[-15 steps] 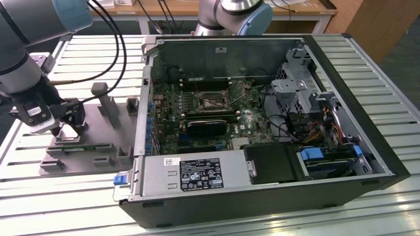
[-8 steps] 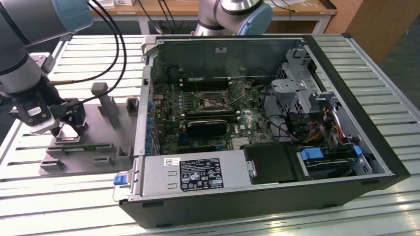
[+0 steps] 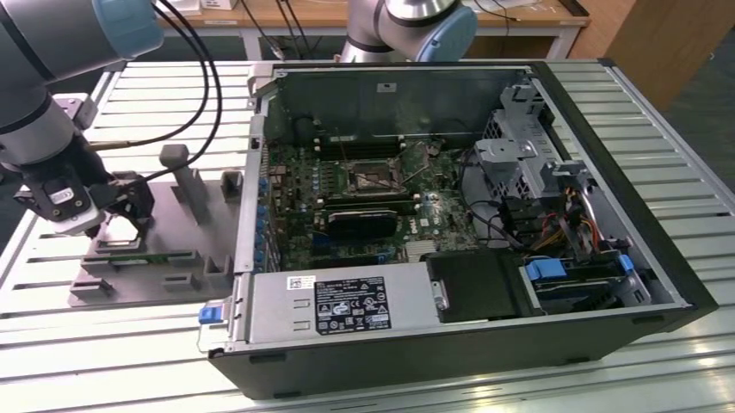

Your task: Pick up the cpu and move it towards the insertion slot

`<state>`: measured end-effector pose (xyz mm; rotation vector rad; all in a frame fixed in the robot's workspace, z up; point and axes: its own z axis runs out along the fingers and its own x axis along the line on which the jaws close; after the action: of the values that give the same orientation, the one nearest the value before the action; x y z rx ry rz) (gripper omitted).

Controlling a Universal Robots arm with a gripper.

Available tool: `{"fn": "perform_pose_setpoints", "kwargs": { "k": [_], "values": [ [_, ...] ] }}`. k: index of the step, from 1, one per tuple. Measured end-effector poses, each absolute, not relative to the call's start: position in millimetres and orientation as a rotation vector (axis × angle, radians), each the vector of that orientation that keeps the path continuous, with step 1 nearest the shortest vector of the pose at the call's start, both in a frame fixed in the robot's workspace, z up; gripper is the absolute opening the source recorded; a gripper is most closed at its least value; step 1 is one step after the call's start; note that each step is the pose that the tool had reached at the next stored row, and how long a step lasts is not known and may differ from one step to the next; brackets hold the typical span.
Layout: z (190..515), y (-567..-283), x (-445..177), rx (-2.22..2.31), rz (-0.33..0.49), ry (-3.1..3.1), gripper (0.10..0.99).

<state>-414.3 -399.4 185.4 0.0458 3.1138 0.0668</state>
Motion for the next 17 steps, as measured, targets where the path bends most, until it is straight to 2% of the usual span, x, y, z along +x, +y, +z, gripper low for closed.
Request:
{"fn": "perform_pose_setpoints", "kwargs": {
  "k": [17],
  "values": [
    [181.9,-399.4,-413.8,0.044,0.067,3.114,0.722]
  ]
}}
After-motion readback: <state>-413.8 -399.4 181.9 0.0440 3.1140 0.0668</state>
